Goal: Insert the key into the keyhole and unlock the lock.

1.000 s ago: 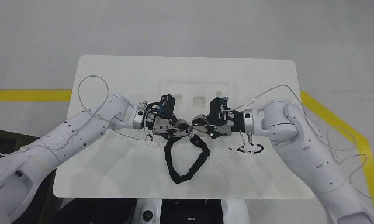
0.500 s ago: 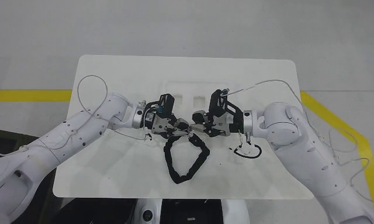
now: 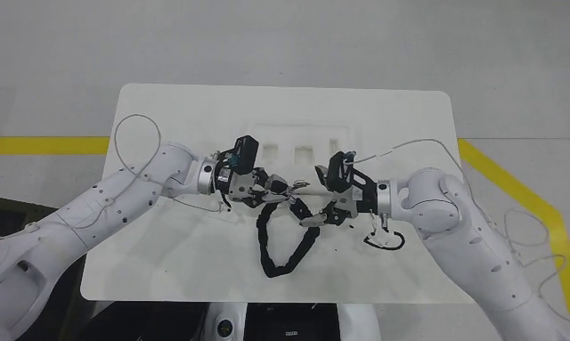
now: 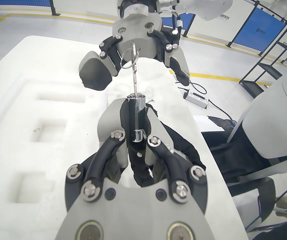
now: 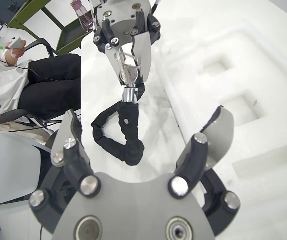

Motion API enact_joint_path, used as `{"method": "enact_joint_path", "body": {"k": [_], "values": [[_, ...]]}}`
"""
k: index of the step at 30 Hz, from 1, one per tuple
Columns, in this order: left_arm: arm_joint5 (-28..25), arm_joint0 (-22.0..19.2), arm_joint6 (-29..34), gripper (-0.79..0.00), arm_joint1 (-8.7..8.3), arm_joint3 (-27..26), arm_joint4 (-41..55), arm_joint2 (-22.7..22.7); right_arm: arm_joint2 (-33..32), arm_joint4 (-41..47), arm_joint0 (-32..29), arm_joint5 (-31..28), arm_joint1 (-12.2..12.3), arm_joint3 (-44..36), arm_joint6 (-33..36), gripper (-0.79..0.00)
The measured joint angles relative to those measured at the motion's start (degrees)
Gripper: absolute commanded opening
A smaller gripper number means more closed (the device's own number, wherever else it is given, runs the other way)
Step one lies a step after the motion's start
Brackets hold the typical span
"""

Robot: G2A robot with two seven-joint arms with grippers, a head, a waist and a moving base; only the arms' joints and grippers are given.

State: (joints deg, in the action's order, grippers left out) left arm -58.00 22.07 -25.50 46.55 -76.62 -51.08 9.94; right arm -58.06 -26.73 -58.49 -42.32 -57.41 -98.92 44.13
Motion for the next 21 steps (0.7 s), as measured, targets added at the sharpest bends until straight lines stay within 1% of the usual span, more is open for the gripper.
{"method": "enact_joint_path", "body": {"k": [1,2,3,7,14,19,21], "values": [[0.00,-0.11,-0.23,-0.785,-0.05,0.01,-0.14,-0.02,0.55,-0.35,0.16,0.00,-0.12,0.16,-0.23,-0.443],[0.00,-0.18,-0.42,-0.785,-0.09,0.06,-0.25,-0.04,1.11,-0.64,0.34,0.00,-0.24,0.36,-0.49,-0.536],[0.00,-0.25,-0.66,-0.785,-0.13,0.22,-0.29,-0.05,1.92,-1.07,0.63,0.09,-0.41,0.76,-0.58,-0.785],[0.00,-0.25,-1.67,-0.785,-0.29,1.02,0.07,0.25,4.14,-1.65,1.87,0.69,-0.88,2.17,0.13,-0.785],[0.00,0.24,-3.05,-0.785,-0.67,1.42,0.04,0.84,5.80,-2.28,3.02,1.53,-1.24,3.06,0.83,-0.785],[0.00,0.64,-3.52,-0.785,-1.04,2.42,0.05,1.48,5.83,-2.51,3.20,3.22,-1.05,3.05,3.42,-0.785],[0.00,0.86,-3.47,-0.785,-1.23,3.04,0.27,2.06,5.78,-1.54,3.02,4.11,-0.84,2.85,5.67,-0.785]]}}
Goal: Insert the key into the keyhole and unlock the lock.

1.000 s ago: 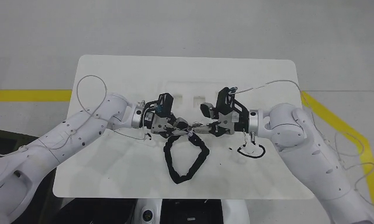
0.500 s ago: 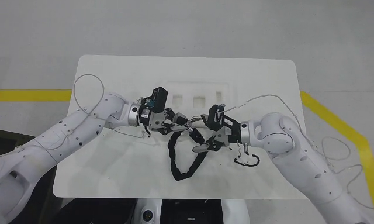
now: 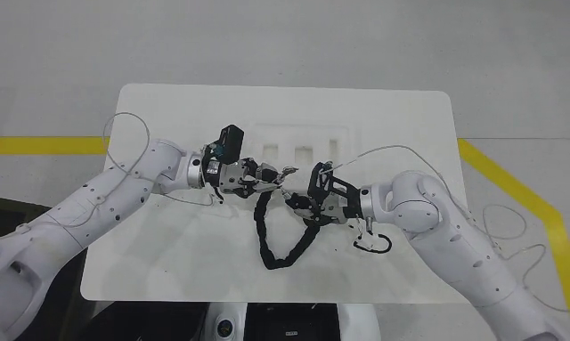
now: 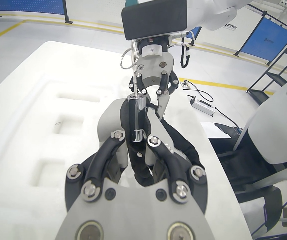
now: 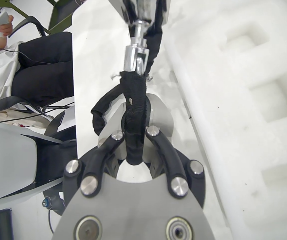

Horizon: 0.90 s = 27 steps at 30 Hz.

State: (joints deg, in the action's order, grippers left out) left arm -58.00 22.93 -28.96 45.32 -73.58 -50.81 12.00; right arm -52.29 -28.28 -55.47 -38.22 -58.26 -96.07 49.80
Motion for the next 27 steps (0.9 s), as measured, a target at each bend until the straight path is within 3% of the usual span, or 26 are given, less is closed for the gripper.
{"method": "enact_joint_path", "body": {"k": [5,11,13,16,19,21,23,24,25,27], "values": [[0.00,0.50,1.72,-0.785,-0.37,0.62,-0.22,1.46,-0.27,3.28,-0.31,1.57,0.42,-0.47,4.44,-0.785],[2.26,0.81,10.76,-0.785,-0.41,0.93,-0.34,3.35,0.25,7.79,-0.10,5.01,0.67,-0.43,9.85,-0.785],[4.40,0.84,14.90,-0.785,-0.35,0.33,0.31,4.09,0.58,9.91,0.01,6.84,0.67,0.22,11.67,-0.690],[7.09,0.71,21.17,-0.785,-0.22,-1.30,1.08,5.05,0.84,12.44,0.33,9.43,0.65,1.16,13.54,-0.625],[9.47,0.75,27.45,-0.785,-0.13,-2.95,1.82,5.87,0.87,13.68,0.38,11.20,0.64,1.71,13.95,-0.471],[10.97,0.95,31.54,-0.785,-0.10,-4.02,2.20,6.34,0.79,14.10,0.32,11.86,0.69,1.91,14.11,-0.409],[12.04,1.21,34.67,-0.785,-0.07,-4.91,2.55,6.73,0.51,14.58,0.20,11.95,0.76,1.93,13.97,-0.289],[12.52,1.38,36.42,-0.785,-0.06,-5.47,2.75,7.02,0.19,14.95,0.09,11.84,0.84,1.81,13.84,-0.185],[12.75,1.54,37.42,-0.763,-0.05,-5.83,2.99,7.28,-0.14,15.19,0.03,11.72,0.92,1.56,13.72,-0.151],[12.91,1.96,38.72,-0.197,-0.05,-6.36,3.66,7.97,-1.23,16.18,-0.29,10.91,1.13,0.55,12.72,-0.105]]}}
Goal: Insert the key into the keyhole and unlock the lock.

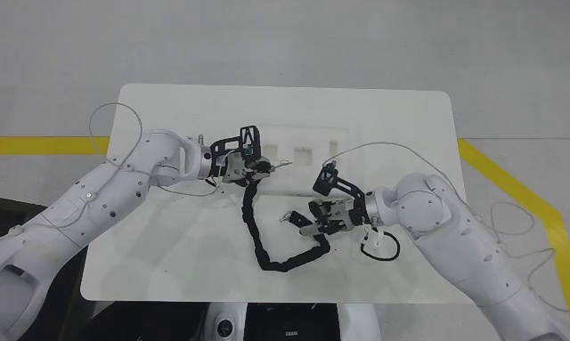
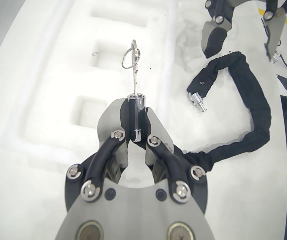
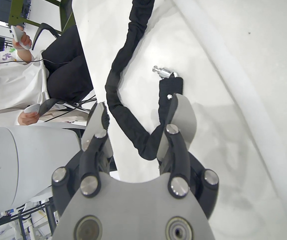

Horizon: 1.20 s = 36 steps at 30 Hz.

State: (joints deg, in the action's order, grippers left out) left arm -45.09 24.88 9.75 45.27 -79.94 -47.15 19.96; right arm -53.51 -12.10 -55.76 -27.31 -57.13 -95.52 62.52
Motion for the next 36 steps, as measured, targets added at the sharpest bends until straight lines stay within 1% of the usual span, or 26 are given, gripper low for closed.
{"method": "enact_joint_path", "body": {"k": [1,2,3,8,13,16,20,24,26,30,36], "values": [[0.00,0.17,0.25,0.000,0.00,-0.15,0.21,0.33,-0.57,0.35,-0.19,-0.46,0.12,-0.48,-0.50,-0.080],[0.02,0.32,0.33,0.000,0.00,-0.27,0.40,0.70,-1.18,0.65,-0.41,-0.93,0.24,-0.98,-1.00,-0.022],[0.02,0.51,0.14,0.000,0.00,-0.37,0.71,1.26,-2.06,1.28,-0.73,-1.74,0.39,-1.66,-1.92,0.000],[-1.40,0.99,-3.19,0.000,-0.14,0.23,1.27,4.14,-6.17,0.40,-1.60,-4.54,1.03,-2.79,-6.76,0.000],[-3.75,0.49,-9.02,0.000,0.04,2.30,-0.64,7.48,-10.07,-3.07,-1.57,-8.40,1.20,-1.19,-15.82,0.000],[-4.33,-0.16,-13.73,0.000,0.28,3.83,-3.54,9.53,-12.13,-7.38,-0.55,-10.34,1.20,-0.05,-21.32,0.000],[-4.46,-1.42,-19.29,0.000,0.71,6.25,-8.47,11.80,-14.55,-13.91,0.99,-10.84,1.12,1.22,-28.27,0.000],[-5.25,-3.29,-24.28,0.000,1.61,9.66,-13.18,13.13,-16.59,-20.17,3.27,-10.23,1.09,2.82,-33.23,0.000],[-5.66,-4.15,-26.29,0.000,2.18,11.39,-14.55,13.35,-17.27,-22.36,4.17,-9.90,1.10,3.64,-34.65,0.000],[-6.78,-6.51,-30.45,0.000,3.78,15.32,-17.35,13.38,-17.90,-25.79,6.20,-9.30,1.12,4.41,-35.00,0.000],[-8.49,-10.12,-34.38,0.000,6.34,20.55,-21.08,12.53,-19.05,-28.05,8.22,-5.98,1.04,3.76,-36.59,0.000]]}}
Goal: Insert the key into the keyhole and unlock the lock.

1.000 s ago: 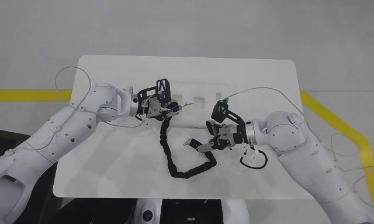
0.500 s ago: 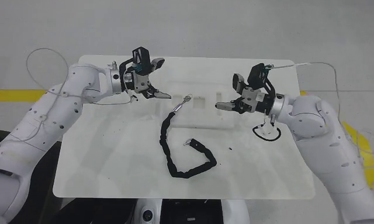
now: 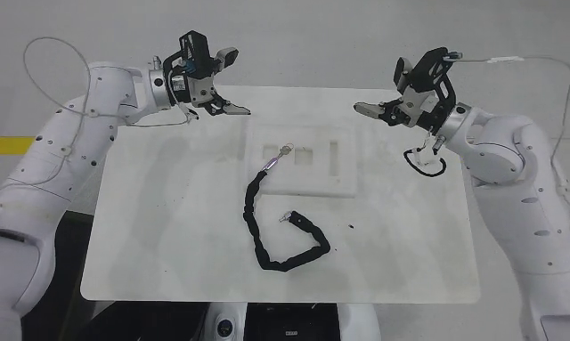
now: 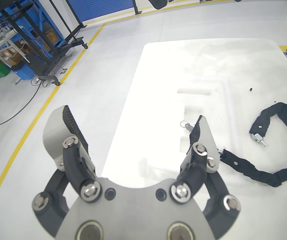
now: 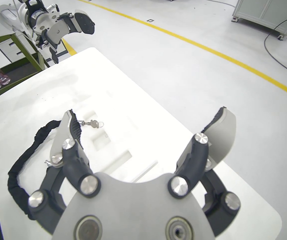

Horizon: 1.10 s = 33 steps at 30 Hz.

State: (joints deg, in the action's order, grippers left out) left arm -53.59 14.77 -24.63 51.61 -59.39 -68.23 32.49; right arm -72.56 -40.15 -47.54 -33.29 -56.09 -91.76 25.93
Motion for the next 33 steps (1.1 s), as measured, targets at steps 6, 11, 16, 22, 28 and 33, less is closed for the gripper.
{"method": "enact_joint_path", "body": {"k": [6,11,16,22,28,33], "values": [[-0.51,-2.25,-2.91,0.000,2.15,4.13,-2.55,-0.67,-0.33,-0.32,0.36,0.18,0.00,-0.07,-0.23,0.000],[-0.63,-2.34,-3.15,-0.001,2.30,4.38,-2.79,-0.73,-0.12,0.02,0.42,-0.95,-0.04,-0.10,-0.70,-0.001],[-0.63,-2.34,-3.13,-0.001,2.30,4.37,-2.78,-0.72,-0.13,0.01,0.41,-0.89,-0.04,-0.09,-0.68,-0.001],[-0.62,-2.34,-3.13,-0.001,2.30,4.37,-2.78,-0.72,-0.13,0.01,0.41,-0.89,-0.04,-0.09,-0.68,-0.001],[-0.62,-2.34,-3.13,-0.001,2.30,4.37,-2.78,-0.72,-0.13,0.01,0.41,-0.89,-0.04,-0.09,-0.68,-0.001],[-0.62,-2.34,-3.13,-0.001,2.30,4.37,-2.78,-0.72,-0.13,0.01,0.41,-0.89,-0.04,-0.09,-0.68,-0.001]]}}
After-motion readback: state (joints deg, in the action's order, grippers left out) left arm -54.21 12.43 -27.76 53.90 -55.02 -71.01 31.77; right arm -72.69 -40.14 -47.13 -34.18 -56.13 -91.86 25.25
